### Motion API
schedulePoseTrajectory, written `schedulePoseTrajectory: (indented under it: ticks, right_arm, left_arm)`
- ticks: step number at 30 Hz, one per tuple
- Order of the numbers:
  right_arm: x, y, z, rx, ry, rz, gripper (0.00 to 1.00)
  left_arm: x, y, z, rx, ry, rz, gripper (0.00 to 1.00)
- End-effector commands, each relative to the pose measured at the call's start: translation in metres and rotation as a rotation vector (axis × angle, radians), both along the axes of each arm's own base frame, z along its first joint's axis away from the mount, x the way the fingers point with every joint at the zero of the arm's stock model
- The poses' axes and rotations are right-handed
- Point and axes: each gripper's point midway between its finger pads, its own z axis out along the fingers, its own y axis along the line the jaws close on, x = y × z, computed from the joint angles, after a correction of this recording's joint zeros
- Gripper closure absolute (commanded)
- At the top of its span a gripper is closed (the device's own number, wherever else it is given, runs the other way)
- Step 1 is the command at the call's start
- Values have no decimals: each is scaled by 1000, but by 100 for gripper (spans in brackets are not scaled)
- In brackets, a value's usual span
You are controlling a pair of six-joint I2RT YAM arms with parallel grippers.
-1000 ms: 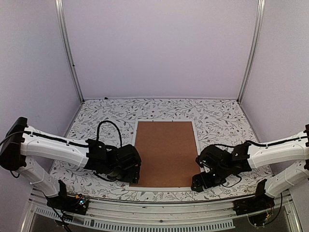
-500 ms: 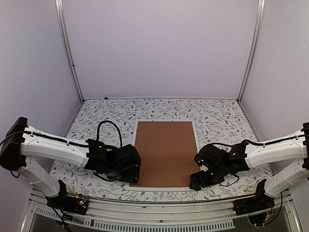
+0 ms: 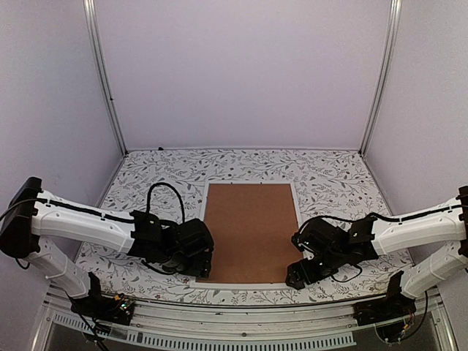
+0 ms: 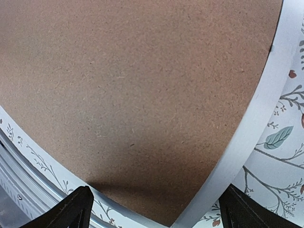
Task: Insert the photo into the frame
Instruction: Press the backboard onto the photo.
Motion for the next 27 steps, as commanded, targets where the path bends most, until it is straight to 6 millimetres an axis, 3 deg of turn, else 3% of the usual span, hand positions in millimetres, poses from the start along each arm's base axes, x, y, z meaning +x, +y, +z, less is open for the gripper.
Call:
schedulePoseTrajectory:
  ticks: [1, 20, 27]
  right_arm:
    - [-10, -11, -15, -46, 14, 43, 4]
    - [1, -22, -24, -75, -61, -14, 6]
    - [2, -17, -17, -17, -96, -7, 6]
  left_arm:
    - [2, 4, -5, 23, -2, 5, 21]
    - [1, 5, -8, 26, 4, 3, 21]
    - [1, 5, -10, 25, 8, 4, 21]
